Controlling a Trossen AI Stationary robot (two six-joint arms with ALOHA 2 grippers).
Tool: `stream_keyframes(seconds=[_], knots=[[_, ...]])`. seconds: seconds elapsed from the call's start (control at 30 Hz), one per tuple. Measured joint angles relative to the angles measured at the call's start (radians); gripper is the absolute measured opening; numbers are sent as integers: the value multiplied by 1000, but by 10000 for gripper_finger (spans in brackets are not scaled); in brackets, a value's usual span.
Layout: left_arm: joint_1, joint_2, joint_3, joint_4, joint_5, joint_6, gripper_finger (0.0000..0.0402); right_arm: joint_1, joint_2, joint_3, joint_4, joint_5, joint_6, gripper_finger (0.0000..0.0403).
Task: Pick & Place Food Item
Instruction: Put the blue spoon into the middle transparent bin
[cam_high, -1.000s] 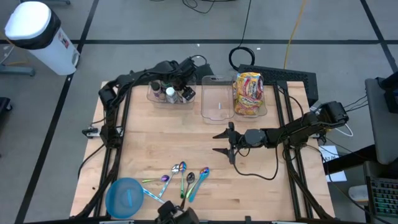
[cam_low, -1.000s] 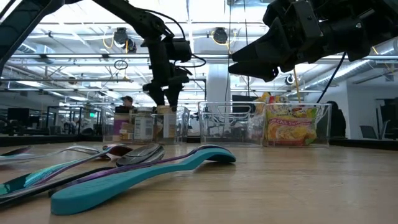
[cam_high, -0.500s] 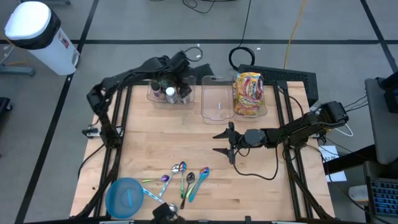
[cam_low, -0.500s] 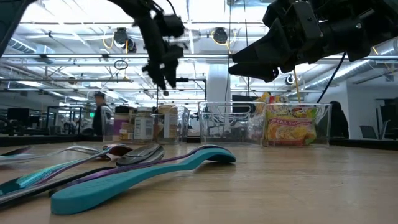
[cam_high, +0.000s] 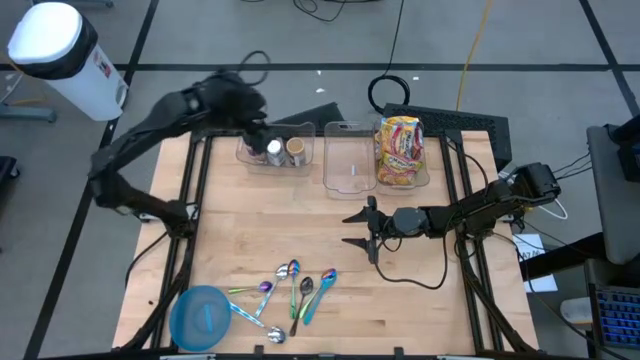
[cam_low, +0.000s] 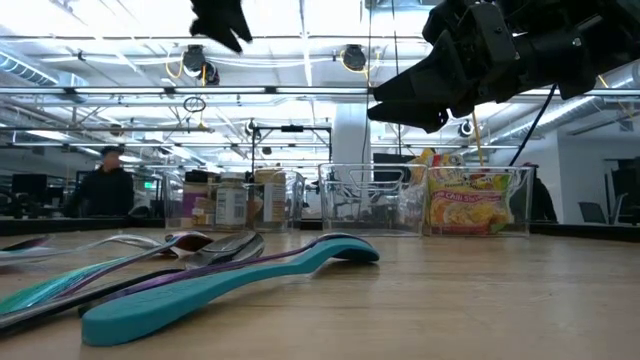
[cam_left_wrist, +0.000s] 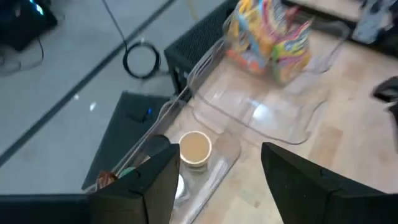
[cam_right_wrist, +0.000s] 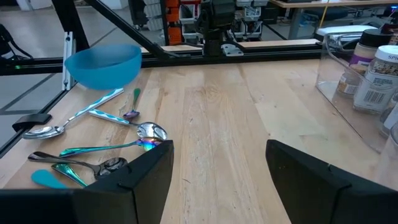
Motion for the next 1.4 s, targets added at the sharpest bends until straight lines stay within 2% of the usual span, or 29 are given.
stream_keyframes(seconds=[0.27,0.57,0.93,1.3,1.4], knots=[[-80,-155,0,-66,0,0,234,0,0,0,0,0,0,247],[-176,-211,-34,-91,-4,18,250,0,0,0,0,0,0,247],[-165,-349,-370,124,-11,54,266,0,0,0,-1,0,0,247],[-139,-609,-688,296,2,-6,250,0,0,0,0,0,0,247],[-141,-692,-762,350,52,-27,246,0,0,0,0,0,0,247]])
